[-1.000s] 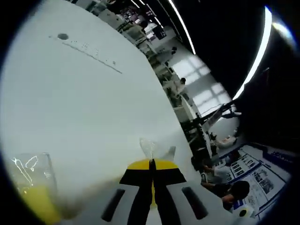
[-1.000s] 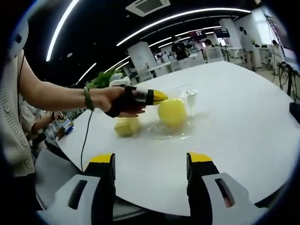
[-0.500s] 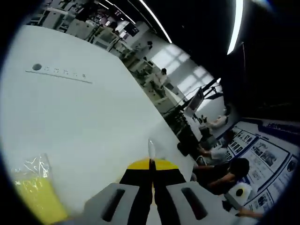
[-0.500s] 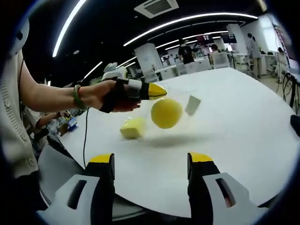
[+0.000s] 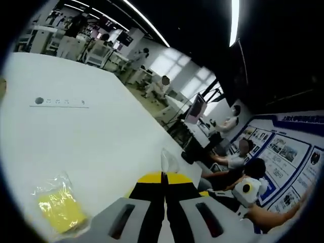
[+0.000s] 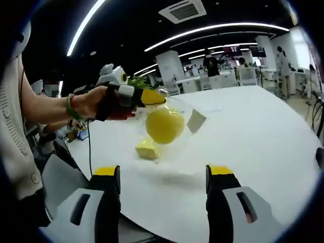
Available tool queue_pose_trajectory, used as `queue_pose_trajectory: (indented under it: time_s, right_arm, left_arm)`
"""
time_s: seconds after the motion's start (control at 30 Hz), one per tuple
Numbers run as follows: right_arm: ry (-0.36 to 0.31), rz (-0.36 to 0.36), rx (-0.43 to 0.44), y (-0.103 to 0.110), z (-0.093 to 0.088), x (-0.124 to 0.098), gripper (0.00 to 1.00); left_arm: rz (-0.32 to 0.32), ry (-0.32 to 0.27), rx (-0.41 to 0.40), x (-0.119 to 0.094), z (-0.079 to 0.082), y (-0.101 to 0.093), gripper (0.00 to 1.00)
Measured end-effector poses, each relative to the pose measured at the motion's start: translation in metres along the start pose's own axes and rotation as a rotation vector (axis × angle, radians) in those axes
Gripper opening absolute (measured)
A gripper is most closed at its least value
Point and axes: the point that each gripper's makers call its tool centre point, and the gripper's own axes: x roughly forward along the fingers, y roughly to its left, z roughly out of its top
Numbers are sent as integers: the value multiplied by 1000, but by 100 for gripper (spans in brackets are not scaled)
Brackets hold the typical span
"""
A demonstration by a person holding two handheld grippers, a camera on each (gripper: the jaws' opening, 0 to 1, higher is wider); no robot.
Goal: Compare the silicone blocks by pressing each to a similar depth, holding the contact briefly, and releasing to observe deformation and rebound differences across the visible hardness samples.
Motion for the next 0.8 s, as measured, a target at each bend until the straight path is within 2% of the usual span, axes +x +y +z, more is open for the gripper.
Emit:
queue_pose_trajectory:
  time_s: [0.17, 0.3, 0.6, 0.8]
  right_arm:
    - [-9, 56, -34, 13, 14, 11, 68]
    - [-5, 111, -61, 29, 21, 21, 70]
    - [21, 220, -129, 64, 24, 41, 71]
    - [32, 285, -154, 86, 27, 61, 69]
  left_arm:
    - [-30, -29, 45, -32, 14, -22, 0]
    - [-38, -36, 68, -55, 19, -30, 0]
    - [8, 14, 151, -92, 1, -27, 0]
    - [3, 34, 165, -102, -6, -30, 0]
